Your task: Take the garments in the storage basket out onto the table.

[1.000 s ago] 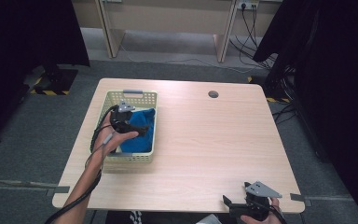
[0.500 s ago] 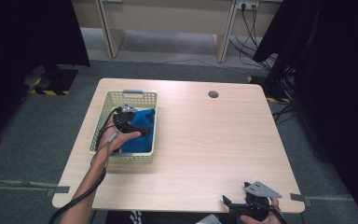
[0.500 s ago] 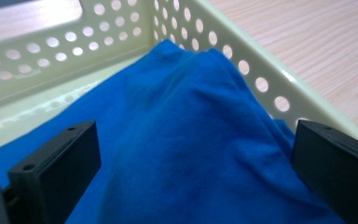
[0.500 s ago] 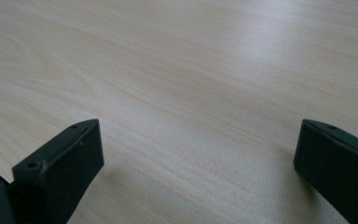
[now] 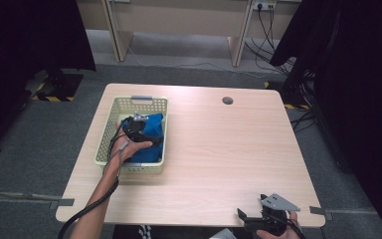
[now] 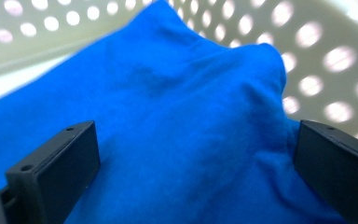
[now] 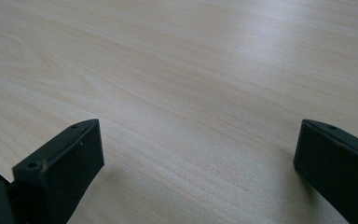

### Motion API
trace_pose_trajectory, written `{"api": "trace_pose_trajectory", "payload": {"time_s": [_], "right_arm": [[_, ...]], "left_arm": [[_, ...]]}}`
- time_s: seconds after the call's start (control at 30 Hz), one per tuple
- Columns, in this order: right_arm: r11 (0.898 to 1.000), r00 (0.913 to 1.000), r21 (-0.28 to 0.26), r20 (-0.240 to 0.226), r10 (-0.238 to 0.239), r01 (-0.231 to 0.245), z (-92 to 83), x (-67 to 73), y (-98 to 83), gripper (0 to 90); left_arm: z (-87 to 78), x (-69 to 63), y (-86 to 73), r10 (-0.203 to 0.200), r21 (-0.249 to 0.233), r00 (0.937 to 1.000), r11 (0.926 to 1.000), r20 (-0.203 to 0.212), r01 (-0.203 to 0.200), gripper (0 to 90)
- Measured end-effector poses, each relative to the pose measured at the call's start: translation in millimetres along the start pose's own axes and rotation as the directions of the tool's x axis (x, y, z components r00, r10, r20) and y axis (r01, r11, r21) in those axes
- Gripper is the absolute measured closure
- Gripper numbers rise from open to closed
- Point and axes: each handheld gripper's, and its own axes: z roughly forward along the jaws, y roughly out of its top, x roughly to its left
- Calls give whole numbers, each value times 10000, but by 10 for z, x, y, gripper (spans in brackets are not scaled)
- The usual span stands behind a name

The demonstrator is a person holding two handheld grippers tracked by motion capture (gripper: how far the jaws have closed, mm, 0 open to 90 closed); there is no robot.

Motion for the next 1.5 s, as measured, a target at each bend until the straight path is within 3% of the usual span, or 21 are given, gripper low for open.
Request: {"api": "trace_pose_trajectory", "payload": {"time_s": [0.07,0.3,0.4,0.73,0.83,0.93,1.03,1.17,1.23,1.33,1.5], "right_arm": [[10000,10000,-7,1,-75,75,2,1,-2,17],[10000,10000,-16,-15,-89,89,1,2,-3,17],[10000,10000,-4,-16,-98,98,2,5,-1,17],[9999,9999,0,-45,-111,111,-1,10,-4,18],[9999,9999,0,-30,-169,169,0,11,-4,18],[9999,9999,-1,-49,-141,141,-1,13,-4,18],[9999,9999,-18,-52,-131,131,-1,14,-6,19],[9999,9999,-26,-64,-144,144,1,11,-5,19],[9999,9999,-37,-70,-137,137,0,10,-6,19],[10000,9999,-29,-79,-84,83,1,7,-3,19],[10000,10000,-36,-69,-49,49,2,7,-1,19]], "left_arm": [[35,4,-12,189,156,9997,9997,-150,-187,2],[121,25,-29,275,554,9990,9981,-357,-255,0],[141,38,-43,71,506,9995,9987,-301,-56,0],[141,55,-63,37,396,9993,9992,-374,-22,20],[102,67,-56,-14,327,9990,9995,-456,29,123],[56,146,-85,-52,-69,9986,10000,-529,49,384],[37,187,-109,30,-251,9989,9997,-467,-42,566],[25,183,-95,126,-172,9984,9998,-547,-136,653],[26,180,-80,157,-124,9979,9998,-622,-165,661],[8,152,-57,548,5,9951,9985,-820,-550,675],[-43,139,-28,472,-144,9956,9987,-812,-485,681]]}}
